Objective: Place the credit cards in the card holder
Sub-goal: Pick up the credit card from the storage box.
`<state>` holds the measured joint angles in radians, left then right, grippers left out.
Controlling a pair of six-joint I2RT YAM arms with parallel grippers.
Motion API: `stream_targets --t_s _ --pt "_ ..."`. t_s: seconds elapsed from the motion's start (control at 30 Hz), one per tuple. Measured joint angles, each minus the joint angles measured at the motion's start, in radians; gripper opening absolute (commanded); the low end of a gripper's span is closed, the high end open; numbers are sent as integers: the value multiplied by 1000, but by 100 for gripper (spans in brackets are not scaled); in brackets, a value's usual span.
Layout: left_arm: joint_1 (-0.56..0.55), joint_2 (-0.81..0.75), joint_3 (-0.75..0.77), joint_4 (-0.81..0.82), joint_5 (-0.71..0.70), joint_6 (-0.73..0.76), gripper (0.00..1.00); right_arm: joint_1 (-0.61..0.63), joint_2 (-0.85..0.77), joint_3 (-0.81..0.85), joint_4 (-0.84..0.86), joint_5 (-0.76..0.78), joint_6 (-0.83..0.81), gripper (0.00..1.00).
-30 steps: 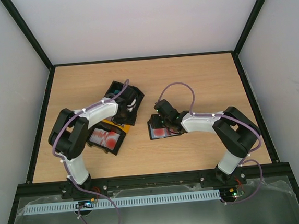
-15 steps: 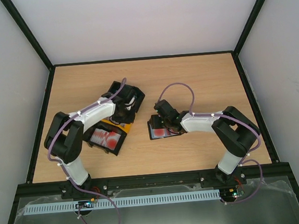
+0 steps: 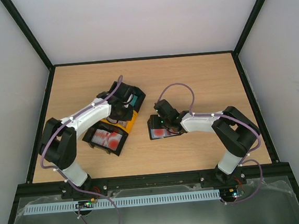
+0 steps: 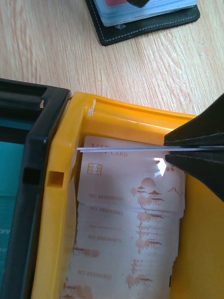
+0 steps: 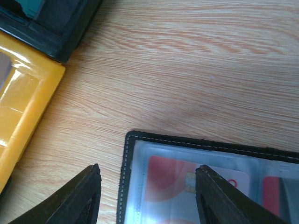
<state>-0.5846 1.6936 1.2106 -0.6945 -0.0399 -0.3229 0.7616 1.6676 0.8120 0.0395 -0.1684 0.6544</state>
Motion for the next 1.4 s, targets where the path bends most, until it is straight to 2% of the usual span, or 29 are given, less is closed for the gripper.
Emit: stream_targets --t_s 0.33,0.57,0.77,0.9,1.03,1.27,1.4 --pt "42 -183 -25 15 -18 -31 2 0 -2 27 113 -187 92 67" --pt "162 -412 -40 103 173 -88 3 0 -27 32 372 -362 267 81" --pt "189 -558 -90 288 391 -214 2 -3 -162 2 591 -417 382 82" --pt "191 -619 -142 462 520 -323 3 -9 -222 2 704 -446 451 78" --pt "191 -640 -161 590 613 -422 2 -9 -252 13 744 -467 497 65" --pt "192 -647 -157 701 720 -544 2 -14 -312 38 771 -468 535 41" --pt "192 -653 -157 747 757 -597 3 -16 -316 48 807 -479 564 36"
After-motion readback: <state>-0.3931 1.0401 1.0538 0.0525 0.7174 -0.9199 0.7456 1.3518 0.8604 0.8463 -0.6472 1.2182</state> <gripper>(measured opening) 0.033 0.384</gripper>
